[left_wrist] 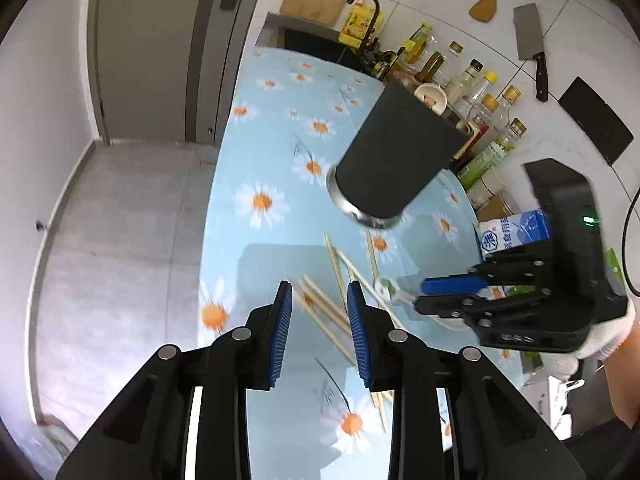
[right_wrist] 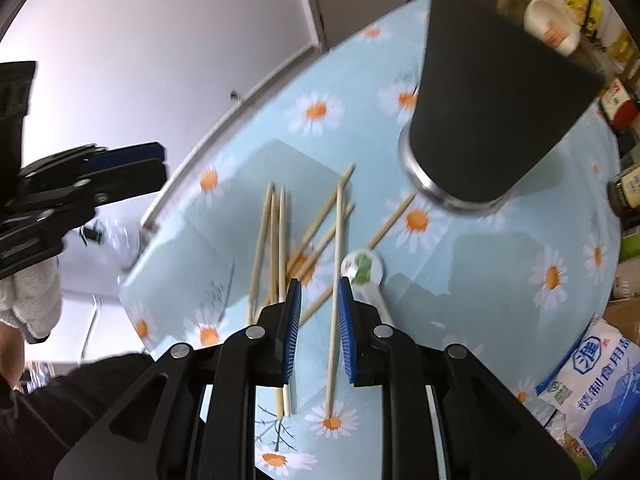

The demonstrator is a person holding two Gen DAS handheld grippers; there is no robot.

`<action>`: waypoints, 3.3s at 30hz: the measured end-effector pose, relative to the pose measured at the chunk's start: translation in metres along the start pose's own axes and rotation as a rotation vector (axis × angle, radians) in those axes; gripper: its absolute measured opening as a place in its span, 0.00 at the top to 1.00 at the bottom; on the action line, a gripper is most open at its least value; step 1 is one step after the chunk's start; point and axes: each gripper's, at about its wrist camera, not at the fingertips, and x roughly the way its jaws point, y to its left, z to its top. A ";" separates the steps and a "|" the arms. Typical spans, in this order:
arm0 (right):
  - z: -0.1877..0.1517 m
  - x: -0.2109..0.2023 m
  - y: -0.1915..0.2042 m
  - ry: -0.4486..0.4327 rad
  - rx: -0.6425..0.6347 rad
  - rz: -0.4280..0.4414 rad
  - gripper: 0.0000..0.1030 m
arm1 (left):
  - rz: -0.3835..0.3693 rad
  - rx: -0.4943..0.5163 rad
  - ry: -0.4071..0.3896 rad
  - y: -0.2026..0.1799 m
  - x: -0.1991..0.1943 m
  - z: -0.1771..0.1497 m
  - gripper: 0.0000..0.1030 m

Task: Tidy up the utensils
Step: 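Move the right tool to the chopstick pile and grasp one chopstick, then grasp a chopstick with the left tool while the right tool lifts its chopstick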

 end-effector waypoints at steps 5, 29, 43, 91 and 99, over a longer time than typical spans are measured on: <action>0.001 0.026 0.002 0.107 -0.018 -0.013 0.80 | -0.015 -0.058 0.035 0.006 0.007 -0.028 0.73; 0.039 0.071 0.018 0.328 0.050 -0.064 0.90 | -0.151 -0.177 0.146 0.012 0.033 -0.074 0.74; 0.033 0.061 0.004 0.293 0.071 0.011 0.94 | -0.081 -0.200 0.201 -0.004 0.052 -0.066 0.74; -0.069 -0.017 -0.047 -0.031 0.166 0.281 0.94 | 0.352 -0.471 0.424 -0.029 0.108 -0.026 0.97; -0.068 -0.016 -0.041 -0.027 0.167 0.275 0.94 | 0.314 -0.497 0.378 -0.016 0.089 -0.025 0.97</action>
